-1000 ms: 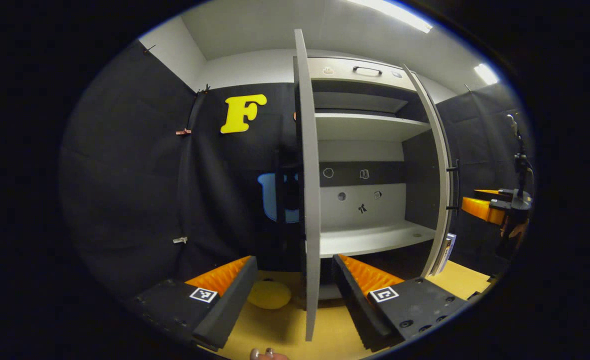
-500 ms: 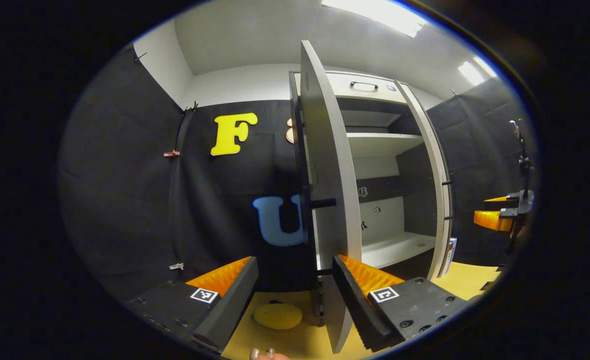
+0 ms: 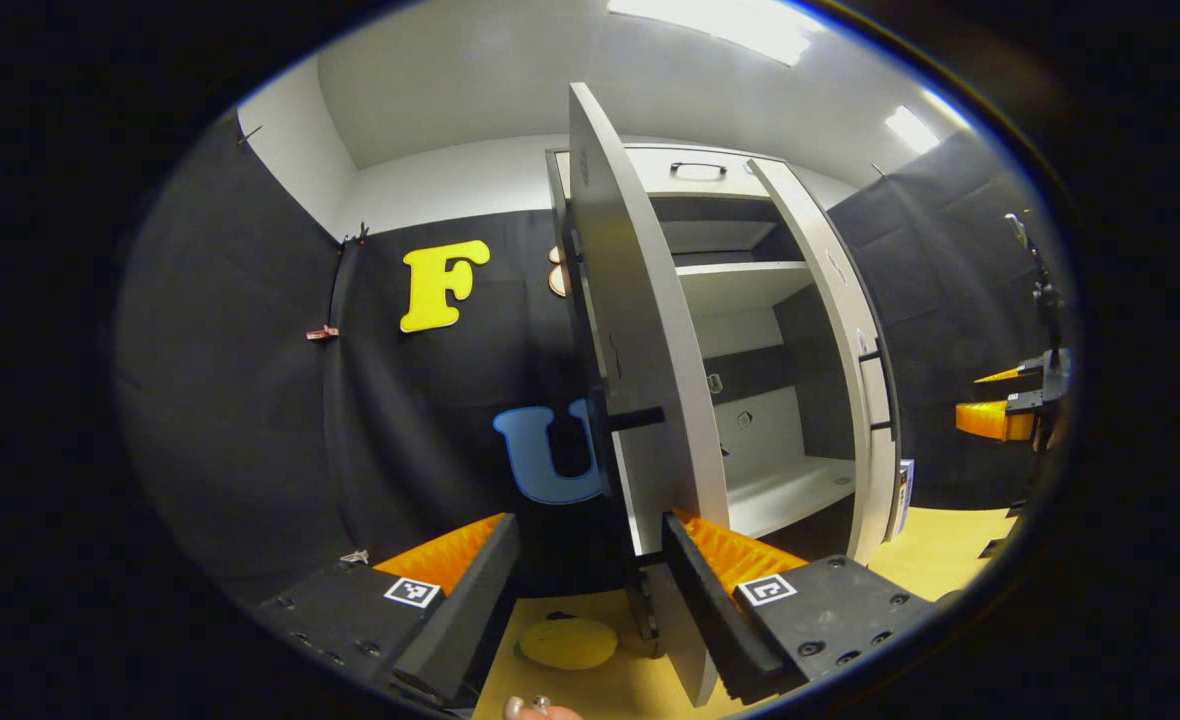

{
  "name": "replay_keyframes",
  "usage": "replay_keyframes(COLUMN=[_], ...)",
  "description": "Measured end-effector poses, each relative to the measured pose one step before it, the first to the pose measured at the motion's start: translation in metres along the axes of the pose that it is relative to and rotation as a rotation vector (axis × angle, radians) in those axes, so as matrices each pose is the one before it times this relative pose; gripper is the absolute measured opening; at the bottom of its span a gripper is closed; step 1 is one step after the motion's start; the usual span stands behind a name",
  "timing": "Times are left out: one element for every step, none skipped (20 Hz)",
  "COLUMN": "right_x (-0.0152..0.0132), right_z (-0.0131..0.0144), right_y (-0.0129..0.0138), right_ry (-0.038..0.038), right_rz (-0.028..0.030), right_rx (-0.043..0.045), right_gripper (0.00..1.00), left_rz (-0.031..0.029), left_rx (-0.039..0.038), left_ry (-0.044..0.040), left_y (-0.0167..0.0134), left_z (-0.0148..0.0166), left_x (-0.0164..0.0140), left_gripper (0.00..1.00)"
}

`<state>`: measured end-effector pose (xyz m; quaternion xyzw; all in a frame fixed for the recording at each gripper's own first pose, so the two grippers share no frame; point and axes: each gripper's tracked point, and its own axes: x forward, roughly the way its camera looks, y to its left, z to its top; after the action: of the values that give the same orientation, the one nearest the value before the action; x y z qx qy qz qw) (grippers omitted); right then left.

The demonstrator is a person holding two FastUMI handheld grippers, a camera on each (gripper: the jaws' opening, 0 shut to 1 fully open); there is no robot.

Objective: Grasp the bottle in the cabinet with the left hand and place it on the coaster, then close the right door with the right hand and the left door with the left hand.

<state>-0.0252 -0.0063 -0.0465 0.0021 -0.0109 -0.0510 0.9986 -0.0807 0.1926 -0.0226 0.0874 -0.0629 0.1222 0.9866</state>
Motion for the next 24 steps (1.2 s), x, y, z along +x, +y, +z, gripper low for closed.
replay_keyframes(right_x=[0.00132,0.00285,0.00227,0.00309,0.00417,0.00515,0.00512,0.00457,0.00473,0.00298,0.00058,0.00190,0.00209,0.00161,0.00070,0.00079,-0.00059,-0.00139,-0.00131,-0.00021,-0.00136,-0.00150,-0.00084,-0.00066], right_z=[-0.00005,0.00113,0.00151,0.00074,0.00033,-0.00033,0.00196,0.00238,0.00088,0.00037,0.00018,-0.00087,0.00026,0.00043,0.00036,0.00177,0.00291,0.00174,0.00092,-0.00069,-0.00117,-0.00099,-0.00082,-0.00090], right_y=[0.00160,0.00174,0.00087,0.00007,-0.00184,-0.00273,-0.00159,-0.00200,-0.00386,-0.00410,-0.00455,-0.00617,-0.00708,-0.00637,-0.00545,-0.00384,-0.00402,-0.00286,-0.00278,-0.00282,-0.00134,-0.00089,-0.00084,-0.00203], right_ry=[0.00049,-0.00077,-0.00143,-0.00350,-0.00302,0.00016,-0.00542,-0.00790,-0.00600,-0.00207,0.00026,0.00158,-0.00027,0.00070,0.00097,-0.00429,-0.00881,-0.00767,-0.00461,0.00040,0.00390,0.00506,0.00433,0.00245], right_rz=[0.00866,0.01118,0.01352,0.01315,0.01195,0.01202,0.01586,0.01524,0.01043,0.01008,0.00550,0.00110,-0.00055,-0.00148,0.00308,0.00095,0.00028,-0.00006,-0.00250,-0.00164,-0.00044,-0.00174,-0.00231,-0.00387], right_rx=[-0.00028,-0.00147,-0.00262,-0.00414,-0.00445,-0.00505,-0.00481,-0.00108,0.00215,0.00344,0.00189,0.00260,0.00663,0.01115,0.01265,0.00828,0.00224,-0.00233,-0.00554,-0.00381,-0.00030,0.00281,0.00223,0.00032], right_gripper=[0.98,0.98,0.98,0.97,0.98,0.98,0.98,0.98,0.98,0.97,0.98,0.98,0.97,0.97,0.97,0.98,0.97,0.97,0.97,0.97,0.97,0.97,0.98,0.97], left_rz=[0.00189,0.00092,-0.00383,-0.00756,-0.00794,-0.00888,-0.01089,-0.01334,-0.01464,-0.01746,-0.01747,-0.01494,-0.01302,-0.01919,-0.02125,-0.01803,-0.01396,-0.01381,-0.00658,-0.00318,-0.00609,-0.00236,-0.00070,-0.00350], left_rx=[-0.02682,-0.02491,-0.01978,-0.01082,-0.00396,0.00228,0.00310,-0.00054,-0.00762,-0.01006,-0.00052,0.00173,0.00124,-0.00023,-0.00757,-0.00952,-0.01023,-0.00903,-0.00464,0.00037,0.00298,0.00481,0.00663,0.00398], left_ry=[0.00020,0.00203,-0.00040,0.00021,0.00080,0.00221,-0.00054,-0.00105,-0.00234,-0.00560,-0.00005,0.00449,0.00221,0.00063,-0.00311,-0.00237,-0.00025,0.00335,0.00395,0.00344,0.00810,0.00797,0.00494,0.00304], left_y=[-0.00423,-0.00436,-0.00443,-0.00701,-0.00636,-0.01041,-0.01396,-0.01358,-0.01365,-0.01394,-0.01226,-0.01127,-0.01163,-0.01258,-0.01400,-0.01164,-0.00760,-0.00743,-0.00325,-0.00292,-0.00352,-0.00213,-0.00204,-0.00217], left_z=[-0.00092,-0.00097,-0.00111,0.00044,0.00054,0.00018,0.00107,0.00072,-0.00043,-0.00035,-0.00188,-0.00064,-0.00191,-0.00025,-0.00133,-0.00029,-0.00163,-0.00187,-0.00116,-0.00071,-0.00222,-0.00137,-0.00145,-0.00067], left_x=[-0.00071,-0.00093,0.00032,0.00095,0.00178,0.00206,0.00262,0.00377,0.00665,0.00645,0.00695,0.00711,0.00715,0.00759,0.00713,0.00592,0.00390,0.00299,0.00147,0.00041,0.00047,-0.00004,-0.00071,0.00029], left_gripper=[0.92,0.93,0.92,0.92,0.92,0.92,0.92,0.92,0.92,0.92,0.93,0.93,0.93,0.93,0.93,0.93,0.93,0.94,0.96,0.93,0.94,0.96,0.96,0.97])
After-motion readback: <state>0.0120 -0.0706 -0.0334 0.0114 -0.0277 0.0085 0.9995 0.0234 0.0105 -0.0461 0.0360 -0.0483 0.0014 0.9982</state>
